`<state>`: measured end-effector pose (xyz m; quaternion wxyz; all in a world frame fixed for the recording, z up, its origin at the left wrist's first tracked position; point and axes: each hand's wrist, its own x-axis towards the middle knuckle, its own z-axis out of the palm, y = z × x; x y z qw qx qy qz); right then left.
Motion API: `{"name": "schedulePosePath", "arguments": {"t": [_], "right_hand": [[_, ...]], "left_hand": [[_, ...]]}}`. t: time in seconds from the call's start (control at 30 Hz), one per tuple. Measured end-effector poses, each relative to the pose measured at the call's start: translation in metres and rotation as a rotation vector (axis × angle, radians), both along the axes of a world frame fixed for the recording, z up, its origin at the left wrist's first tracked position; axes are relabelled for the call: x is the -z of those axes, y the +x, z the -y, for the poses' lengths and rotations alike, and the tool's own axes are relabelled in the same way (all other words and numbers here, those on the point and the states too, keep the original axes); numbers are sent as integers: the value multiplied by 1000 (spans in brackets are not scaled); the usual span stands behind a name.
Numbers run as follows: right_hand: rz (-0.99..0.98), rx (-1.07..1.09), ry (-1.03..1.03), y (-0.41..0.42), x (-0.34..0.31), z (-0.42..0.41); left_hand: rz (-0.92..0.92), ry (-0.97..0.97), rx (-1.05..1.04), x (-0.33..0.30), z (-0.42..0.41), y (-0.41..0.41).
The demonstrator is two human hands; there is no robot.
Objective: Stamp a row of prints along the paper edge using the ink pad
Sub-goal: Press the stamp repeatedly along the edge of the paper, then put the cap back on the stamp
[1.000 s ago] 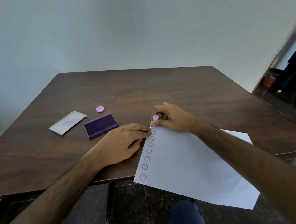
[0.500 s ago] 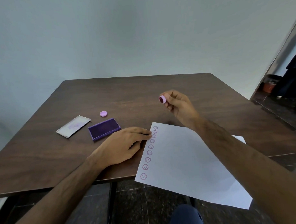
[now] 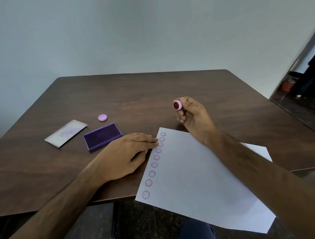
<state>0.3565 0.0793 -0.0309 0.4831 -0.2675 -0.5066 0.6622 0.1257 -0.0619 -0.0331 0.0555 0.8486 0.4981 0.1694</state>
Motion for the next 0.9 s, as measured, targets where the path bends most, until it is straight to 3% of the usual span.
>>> {"name": "schedulePosePath", "arguments": {"t": [0.33,0.43,0.57,0.77,0.9], "right_hand": [[64,-68,-50,4,-21,0],[19,-283,35,14,-28,17],[50,-595,-6,20,-24,49],[100,-439,-2,13,-10,59],[50,-286,1,5,-5,45]], "left_hand": [[3,4,2,-3,0,1],[-39,41,5,-2,-1,1],[-85,59,-7,-1,-3,1],[-100,86,-39,-4,-2,0],[-62,230,-132,-17,-1,-15]]}}
